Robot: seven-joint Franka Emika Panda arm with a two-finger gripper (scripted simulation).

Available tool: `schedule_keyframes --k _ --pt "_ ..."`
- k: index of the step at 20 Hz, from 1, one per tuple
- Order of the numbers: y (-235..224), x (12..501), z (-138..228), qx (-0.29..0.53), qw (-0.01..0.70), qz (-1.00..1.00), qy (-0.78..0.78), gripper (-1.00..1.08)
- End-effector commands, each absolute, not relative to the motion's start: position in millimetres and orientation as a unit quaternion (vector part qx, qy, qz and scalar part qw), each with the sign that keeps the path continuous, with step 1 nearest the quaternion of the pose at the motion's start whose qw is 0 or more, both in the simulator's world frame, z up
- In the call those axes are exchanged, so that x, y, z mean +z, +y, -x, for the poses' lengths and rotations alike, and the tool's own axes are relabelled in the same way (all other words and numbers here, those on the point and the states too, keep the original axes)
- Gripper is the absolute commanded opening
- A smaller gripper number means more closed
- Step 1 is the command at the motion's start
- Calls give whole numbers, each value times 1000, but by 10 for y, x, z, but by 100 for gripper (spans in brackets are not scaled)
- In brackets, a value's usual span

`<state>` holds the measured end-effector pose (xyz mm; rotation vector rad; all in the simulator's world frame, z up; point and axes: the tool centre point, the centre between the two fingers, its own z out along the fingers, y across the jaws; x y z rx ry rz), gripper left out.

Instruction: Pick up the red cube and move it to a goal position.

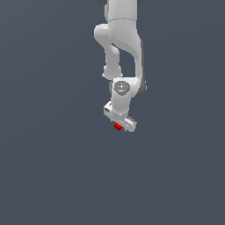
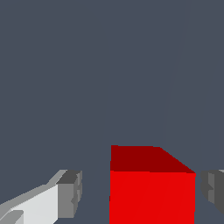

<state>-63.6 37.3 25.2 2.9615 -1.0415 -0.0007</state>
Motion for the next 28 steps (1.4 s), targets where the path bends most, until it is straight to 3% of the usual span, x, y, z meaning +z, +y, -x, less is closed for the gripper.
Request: schedule_keyframes --k 1,4,5,19,28 --pt "384 215 643 0 1 -940 -341 100" --pt "391 200 644 0 0 -939 -344 100" --pt "391 200 644 0 0 -939 -344 -100" --pt "394 243 624 0 0 -939 -343 -100" --pt "388 618 443 0 0 -939 -344 -100"
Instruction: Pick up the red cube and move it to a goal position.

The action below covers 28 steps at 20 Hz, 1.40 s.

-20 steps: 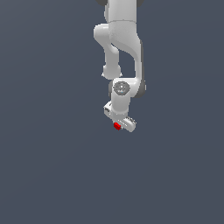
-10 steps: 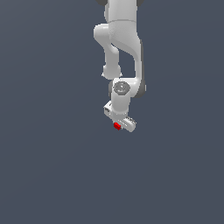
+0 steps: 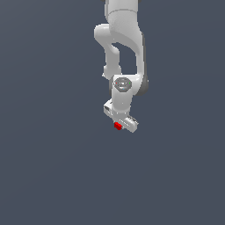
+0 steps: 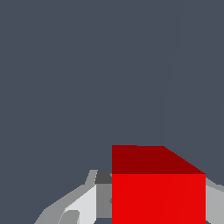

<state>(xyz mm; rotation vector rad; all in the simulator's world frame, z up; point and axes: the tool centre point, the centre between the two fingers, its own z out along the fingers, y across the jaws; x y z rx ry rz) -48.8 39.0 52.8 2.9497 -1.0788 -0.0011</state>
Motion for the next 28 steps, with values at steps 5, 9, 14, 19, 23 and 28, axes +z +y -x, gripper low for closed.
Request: schedule_keyframes --k 5,9,14,19,23,28 --pt "382 992 262 0 1 -939 -344 -100" --pt "378 1351 84 0 1 -939 -344 -100" --pt "374 1809 -147 0 1 -939 -344 -100" --pt "371 2241 -372 0 1 -939 -344 -100" --pt "371 2534 -530 0 1 -939 -344 -100" --pt "371 2847 -705 0 0 -939 -344 -100"
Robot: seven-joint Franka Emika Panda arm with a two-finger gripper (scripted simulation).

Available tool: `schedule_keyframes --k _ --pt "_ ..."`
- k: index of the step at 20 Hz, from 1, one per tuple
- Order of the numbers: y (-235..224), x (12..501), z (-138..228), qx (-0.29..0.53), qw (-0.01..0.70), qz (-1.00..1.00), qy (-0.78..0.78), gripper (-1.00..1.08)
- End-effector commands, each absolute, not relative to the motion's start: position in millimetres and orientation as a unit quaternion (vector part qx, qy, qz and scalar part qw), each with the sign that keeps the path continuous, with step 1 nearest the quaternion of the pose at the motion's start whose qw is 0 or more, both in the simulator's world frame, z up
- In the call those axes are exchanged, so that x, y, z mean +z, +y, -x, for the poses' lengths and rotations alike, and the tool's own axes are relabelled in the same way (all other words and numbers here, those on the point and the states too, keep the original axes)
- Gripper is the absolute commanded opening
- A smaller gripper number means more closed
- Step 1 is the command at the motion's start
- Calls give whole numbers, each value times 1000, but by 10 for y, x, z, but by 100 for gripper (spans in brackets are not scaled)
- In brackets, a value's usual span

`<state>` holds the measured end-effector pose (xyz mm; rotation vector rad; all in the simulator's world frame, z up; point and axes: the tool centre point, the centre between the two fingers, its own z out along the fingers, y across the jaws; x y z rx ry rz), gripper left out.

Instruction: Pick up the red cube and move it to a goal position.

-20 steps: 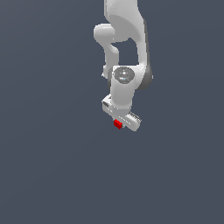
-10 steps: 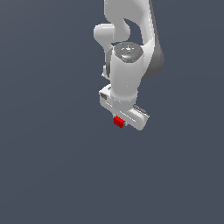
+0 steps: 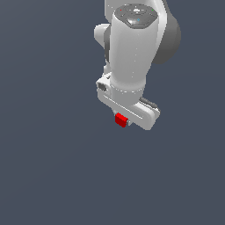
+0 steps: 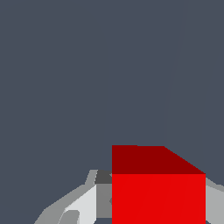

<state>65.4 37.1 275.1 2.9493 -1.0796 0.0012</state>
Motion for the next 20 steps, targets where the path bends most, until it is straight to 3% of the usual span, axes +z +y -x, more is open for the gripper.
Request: schedule_keyframes --k 1,20 --pt "371 2901 -736 0 0 -939 -344 -100" --pt "374 3303 -988 0 0 -939 -344 -100"
